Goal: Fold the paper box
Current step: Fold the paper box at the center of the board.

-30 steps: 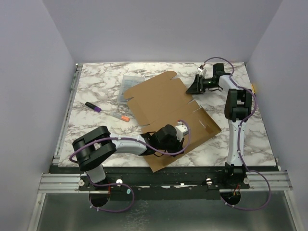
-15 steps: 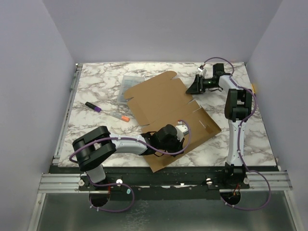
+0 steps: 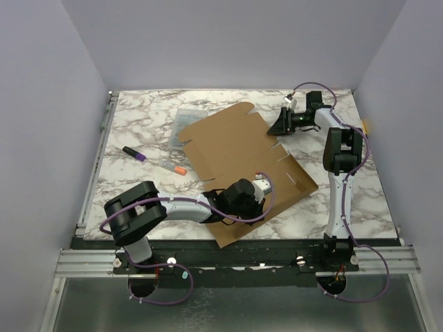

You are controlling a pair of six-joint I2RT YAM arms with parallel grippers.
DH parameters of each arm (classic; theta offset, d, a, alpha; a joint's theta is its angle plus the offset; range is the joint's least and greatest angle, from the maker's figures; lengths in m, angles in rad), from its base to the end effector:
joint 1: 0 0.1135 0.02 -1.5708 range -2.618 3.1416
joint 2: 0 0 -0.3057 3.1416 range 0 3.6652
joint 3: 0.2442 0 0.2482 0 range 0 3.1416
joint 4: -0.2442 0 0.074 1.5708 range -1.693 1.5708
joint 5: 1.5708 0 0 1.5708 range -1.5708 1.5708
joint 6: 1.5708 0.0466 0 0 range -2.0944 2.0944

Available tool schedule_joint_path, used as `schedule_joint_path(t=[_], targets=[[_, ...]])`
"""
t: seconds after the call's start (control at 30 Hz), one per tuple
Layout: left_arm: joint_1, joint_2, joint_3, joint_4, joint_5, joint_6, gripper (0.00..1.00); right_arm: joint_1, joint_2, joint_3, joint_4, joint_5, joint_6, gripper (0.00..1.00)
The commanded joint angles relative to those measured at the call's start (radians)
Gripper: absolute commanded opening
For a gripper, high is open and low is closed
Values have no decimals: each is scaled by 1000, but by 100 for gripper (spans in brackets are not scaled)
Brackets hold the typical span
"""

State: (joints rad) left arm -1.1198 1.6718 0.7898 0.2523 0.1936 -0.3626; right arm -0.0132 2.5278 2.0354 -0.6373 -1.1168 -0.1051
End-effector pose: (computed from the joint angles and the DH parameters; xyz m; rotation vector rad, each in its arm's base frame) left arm 0.1432 -0.3162 0.1993 0.9910 2.1726 -0.9900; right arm 0.5513 0.0346 0.1432 -0.4263 2.2768 1.4001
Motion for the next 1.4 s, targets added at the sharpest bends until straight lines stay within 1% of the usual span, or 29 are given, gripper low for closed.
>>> schedule_joint_path(t=[0.0, 0.1, 0.3, 0.57, 0.73, 0.87, 0.93, 1.03, 1.13, 1.23, 1.3, 1.37], targets=[[-5, 1, -2, -88, -29, -4, 6, -1, -43, -12, 13, -8, -16, 59], [-5, -1, -1, -90, -32, -7, 7, -1, -46, -15, 14, -3, -19, 60], [-3, -26, 2, -96, -40, -18, 26, -1, -65, -29, 19, 19, -30, 61], [5, -99, 10, -118, -60, -49, 55, -6, -90, -52, 28, 30, -36, 62], [27, -203, 2, -130, -89, -82, 71, -14, -108, -60, 30, 30, -41, 63], [65, -316, -34, -133, -108, -101, 83, -16, -121, -64, 21, 31, -54, 64], [105, -383, -73, -142, -131, -123, 88, -17, -136, -75, 21, 33, -64, 65], [200, -505, -162, -153, -163, -167, 98, -22, -173, -104, 19, 40, -87, 65], [310, -635, -248, -198, -187, -229, 99, -35, -232, -146, 11, 54, -123, 66], [394, -743, -311, -248, -250, -255, 99, -48, -317, -220, -10, 100, -191, 68], [422, -783, -334, -275, -293, -282, 99, -48, -387, -286, -21, 141, -241, 68], [449, -776, -338, -269, -310, -291, 99, -48, -480, -366, -32, 173, -289, 68]])
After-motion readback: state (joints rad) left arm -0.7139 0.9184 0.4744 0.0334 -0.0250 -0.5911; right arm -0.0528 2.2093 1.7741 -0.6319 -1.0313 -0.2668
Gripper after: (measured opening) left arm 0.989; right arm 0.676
